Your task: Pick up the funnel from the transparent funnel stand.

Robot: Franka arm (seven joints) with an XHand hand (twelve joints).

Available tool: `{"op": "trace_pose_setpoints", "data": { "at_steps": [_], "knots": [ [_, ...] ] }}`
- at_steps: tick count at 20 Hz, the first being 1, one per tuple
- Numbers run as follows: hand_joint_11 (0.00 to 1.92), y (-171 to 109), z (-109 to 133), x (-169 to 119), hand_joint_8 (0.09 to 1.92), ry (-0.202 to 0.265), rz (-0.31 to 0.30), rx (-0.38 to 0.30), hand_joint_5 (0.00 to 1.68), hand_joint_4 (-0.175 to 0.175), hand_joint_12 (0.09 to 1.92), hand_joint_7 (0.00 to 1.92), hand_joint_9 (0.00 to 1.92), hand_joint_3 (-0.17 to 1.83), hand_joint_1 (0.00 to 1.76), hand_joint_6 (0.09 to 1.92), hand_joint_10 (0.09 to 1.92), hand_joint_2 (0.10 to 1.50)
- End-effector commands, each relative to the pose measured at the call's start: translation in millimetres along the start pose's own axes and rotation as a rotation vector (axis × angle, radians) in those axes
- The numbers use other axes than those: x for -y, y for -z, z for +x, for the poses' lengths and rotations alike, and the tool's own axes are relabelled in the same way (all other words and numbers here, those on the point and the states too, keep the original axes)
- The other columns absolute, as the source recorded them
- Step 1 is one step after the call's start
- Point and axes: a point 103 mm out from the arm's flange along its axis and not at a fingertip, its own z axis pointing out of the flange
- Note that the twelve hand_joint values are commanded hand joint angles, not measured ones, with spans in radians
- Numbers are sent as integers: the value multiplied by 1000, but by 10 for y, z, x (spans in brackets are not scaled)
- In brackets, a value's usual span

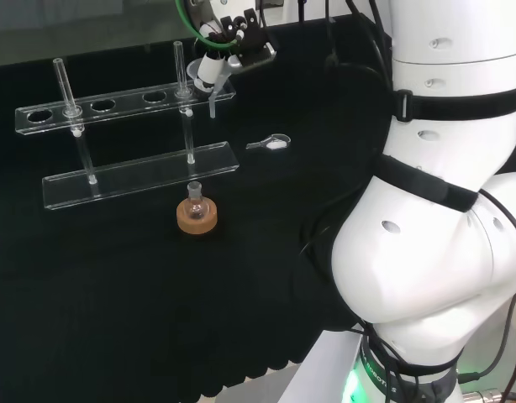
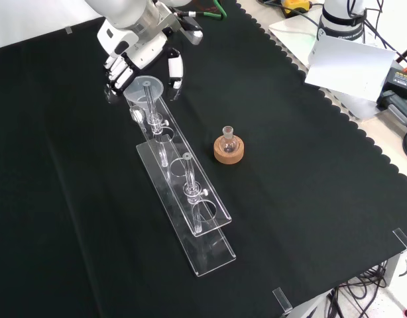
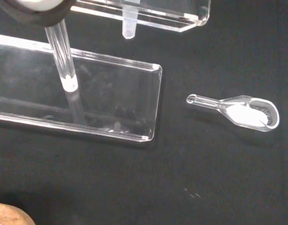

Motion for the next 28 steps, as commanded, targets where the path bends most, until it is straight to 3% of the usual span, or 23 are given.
{"op": "trace_pose_setpoints", "data": {
  "at_steps": [1, 6, 12, 16, 20, 28],
  "knots": [
    [174, -8, 2, -23, 670, -17, 12, 18, 291, 4, 1490, 87, 416, 449, 736, 87, 707, 647],
    [203, 18, -6, -18, 688, -40, -12, 42, 388, -5, 1469, 195, 525, 478, 730, 87, 658, 659],
    [337, 155, -31, 82, 691, -73, -142, 89, 512, -32, 1385, 447, 725, 493, 710, 87, 586, 729],
    [466, 308, -35, 175, 673, -83, -194, 130, 595, -38, 1314, 576, 885, 499, 742, 87, 533, 764],
    [546, 469, -42, 294, 666, -93, -185, 160, 667, -33, 1277, 642, 987, 506, 765, 118, 528, 775],
    [572, 733, -122, 697, 663, -142, -127, 195, 719, -22, 1257, 698, 1016, 511, 777, 167, 516, 775]
  ]
}}
